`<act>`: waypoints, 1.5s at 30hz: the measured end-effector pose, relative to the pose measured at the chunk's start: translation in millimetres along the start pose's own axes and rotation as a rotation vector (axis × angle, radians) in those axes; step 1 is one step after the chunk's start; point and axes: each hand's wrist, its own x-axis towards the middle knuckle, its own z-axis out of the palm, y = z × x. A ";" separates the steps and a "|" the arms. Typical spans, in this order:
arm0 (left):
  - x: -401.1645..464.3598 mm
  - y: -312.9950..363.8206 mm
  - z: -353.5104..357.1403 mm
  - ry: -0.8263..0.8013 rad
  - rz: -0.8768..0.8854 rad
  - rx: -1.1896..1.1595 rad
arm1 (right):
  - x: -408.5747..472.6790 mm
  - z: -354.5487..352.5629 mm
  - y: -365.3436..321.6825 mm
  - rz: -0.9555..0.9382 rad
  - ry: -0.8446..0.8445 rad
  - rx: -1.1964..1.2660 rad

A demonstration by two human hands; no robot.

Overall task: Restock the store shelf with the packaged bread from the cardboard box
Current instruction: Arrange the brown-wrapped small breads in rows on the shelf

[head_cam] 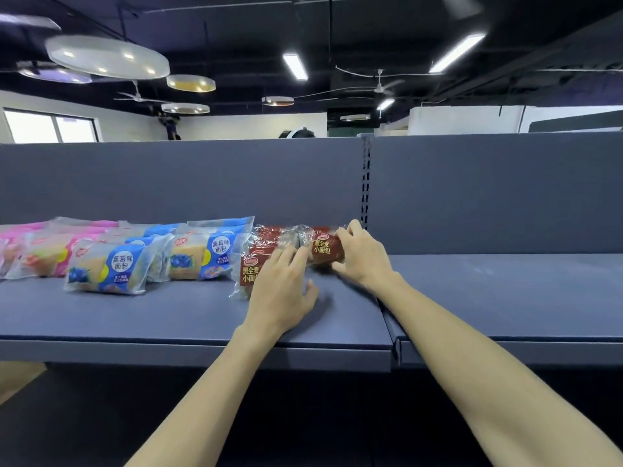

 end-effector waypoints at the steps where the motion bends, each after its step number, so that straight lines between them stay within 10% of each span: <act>1: -0.1 -0.4 0.7 0.010 0.002 -0.004 | -1.9 3.5 0.9 0.012 0.007 0.030; 37: -1.1 0.7 1.1 0.055 -0.042 -0.104 | -12.4 -6.2 -8.0 -0.015 0.012 0.047; 45: -1.7 2.4 -1.9 0.066 -0.045 -0.118 | 1.3 -17.4 -28.3 -0.163 -0.364 0.140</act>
